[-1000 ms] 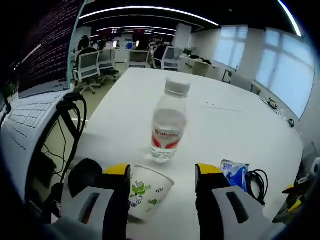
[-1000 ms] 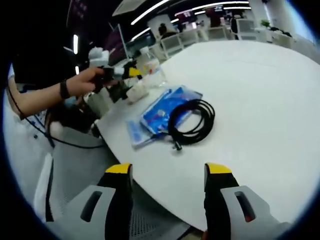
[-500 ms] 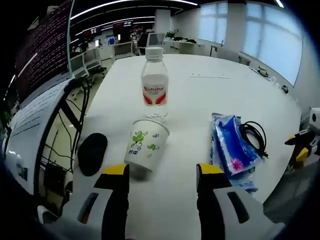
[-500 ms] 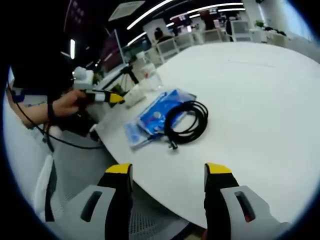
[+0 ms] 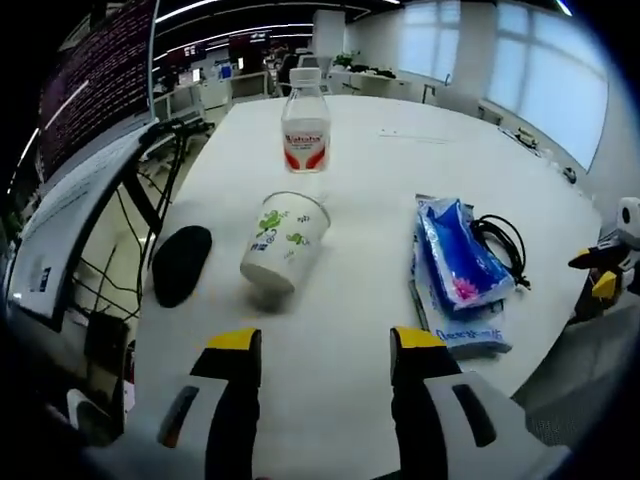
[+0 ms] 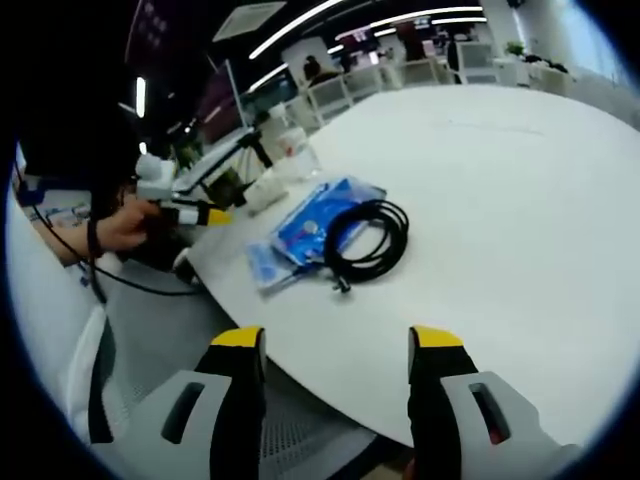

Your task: Arrange the tabletop items into an orderly group along one side of the table until the central work area is clear of visible clutter.

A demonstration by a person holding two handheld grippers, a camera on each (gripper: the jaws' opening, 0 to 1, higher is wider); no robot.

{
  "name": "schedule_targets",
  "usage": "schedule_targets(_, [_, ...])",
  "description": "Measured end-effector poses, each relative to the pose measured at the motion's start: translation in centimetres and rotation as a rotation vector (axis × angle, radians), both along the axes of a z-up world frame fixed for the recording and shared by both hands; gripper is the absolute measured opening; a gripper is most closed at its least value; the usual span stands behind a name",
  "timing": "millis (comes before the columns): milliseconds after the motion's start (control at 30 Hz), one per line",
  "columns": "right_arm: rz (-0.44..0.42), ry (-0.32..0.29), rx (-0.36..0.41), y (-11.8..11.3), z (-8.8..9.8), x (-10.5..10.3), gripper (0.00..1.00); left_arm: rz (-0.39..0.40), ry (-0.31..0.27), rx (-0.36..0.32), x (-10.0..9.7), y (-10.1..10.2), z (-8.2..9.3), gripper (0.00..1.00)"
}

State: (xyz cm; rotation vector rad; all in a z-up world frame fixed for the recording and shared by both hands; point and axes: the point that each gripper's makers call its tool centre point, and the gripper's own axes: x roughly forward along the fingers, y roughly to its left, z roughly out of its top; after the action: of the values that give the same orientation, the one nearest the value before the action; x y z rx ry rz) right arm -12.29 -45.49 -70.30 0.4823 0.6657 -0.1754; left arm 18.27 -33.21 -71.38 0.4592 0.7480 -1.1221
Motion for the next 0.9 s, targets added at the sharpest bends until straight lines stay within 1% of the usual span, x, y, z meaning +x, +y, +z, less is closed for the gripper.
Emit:
schedule_targets(300, [-0.006, 0.005, -0.001, 0.7, 0.1, -0.2, 0.55, -0.023, -0.016, 0.014, 0.7, 0.9, -0.2, 0.51])
schedule_targets(367, [-0.004, 0.009, -0.001, 0.8, 0.0, -0.2, 0.55, -0.029, 0.004, 0.011, 0.8, 0.9, -0.3, 0.50])
schedule_targets(467, [-0.001, 0.011, -0.002, 1.2, 0.1, 0.0, 0.55, -0.031, 0.010, 0.013, 1.0, 1.0, -0.4, 0.50])
schedule_targets(567, [0.001, 0.010, -0.003, 1.3, 0.2, 0.1, 0.55, -0.031, 0.019, 0.004, 1.2, 0.7, -0.2, 0.51])
schedule_targets(700, [0.011, 0.013, -0.006, 1.7, 0.4, 0.4, 0.55, -0.044, 0.010, -0.010, 1.7, -0.2, 0.4, 0.51])
schedule_targets(900, [0.018, 0.014, -0.012, 1.8, 0.6, 0.6, 0.55, -0.045, 0.013, -0.032, 3.1, -1.7, 1.0, 0.53])
